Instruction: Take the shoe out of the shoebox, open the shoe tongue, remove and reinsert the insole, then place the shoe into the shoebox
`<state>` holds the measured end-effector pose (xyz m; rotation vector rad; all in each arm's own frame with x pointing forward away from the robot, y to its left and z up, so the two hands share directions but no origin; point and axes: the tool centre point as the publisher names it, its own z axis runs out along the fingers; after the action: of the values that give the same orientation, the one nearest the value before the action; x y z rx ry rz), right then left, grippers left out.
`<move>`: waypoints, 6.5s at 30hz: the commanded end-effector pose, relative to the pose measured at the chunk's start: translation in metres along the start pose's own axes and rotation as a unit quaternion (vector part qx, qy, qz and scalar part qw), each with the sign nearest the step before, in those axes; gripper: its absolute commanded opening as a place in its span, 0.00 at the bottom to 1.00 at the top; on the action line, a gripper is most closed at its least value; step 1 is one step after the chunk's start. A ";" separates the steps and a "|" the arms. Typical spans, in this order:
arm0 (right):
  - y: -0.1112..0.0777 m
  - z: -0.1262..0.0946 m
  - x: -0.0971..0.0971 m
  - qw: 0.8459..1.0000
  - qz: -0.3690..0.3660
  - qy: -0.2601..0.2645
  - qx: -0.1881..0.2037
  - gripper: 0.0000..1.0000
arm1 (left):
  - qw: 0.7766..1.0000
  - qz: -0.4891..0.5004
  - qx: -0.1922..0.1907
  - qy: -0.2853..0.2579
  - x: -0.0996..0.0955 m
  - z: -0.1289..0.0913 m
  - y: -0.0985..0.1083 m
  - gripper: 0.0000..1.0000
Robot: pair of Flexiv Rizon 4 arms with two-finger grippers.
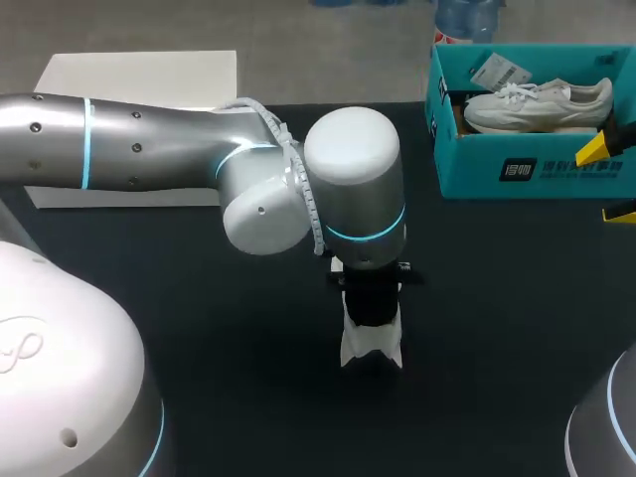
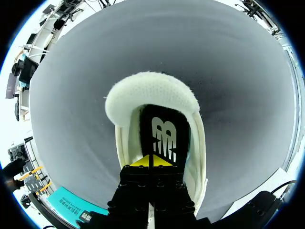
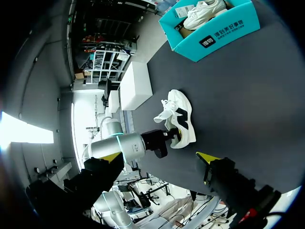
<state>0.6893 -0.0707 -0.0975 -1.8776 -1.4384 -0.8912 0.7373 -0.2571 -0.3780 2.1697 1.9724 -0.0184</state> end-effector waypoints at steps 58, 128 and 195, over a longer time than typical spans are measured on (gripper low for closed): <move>0.000 0.000 0.000 1.000 0.001 -0.001 0.000 1.00 | 0.992 0.004 -0.106 0.061 0.022 -0.051 0.052 1.00; 0.000 0.000 0.000 1.000 0.001 -0.001 0.000 1.00 | 0.979 -0.092 0.030 0.177 0.057 -0.076 0.056 0.00; 0.000 0.000 0.000 1.000 0.001 -0.001 0.000 1.00 | 0.980 -0.133 0.049 0.139 0.026 -0.034 0.038 0.00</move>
<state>0.6893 -0.0708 -0.0975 -1.8778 -1.4384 -0.8911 0.7742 -0.2243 -0.3412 2.0406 2.4502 0.1453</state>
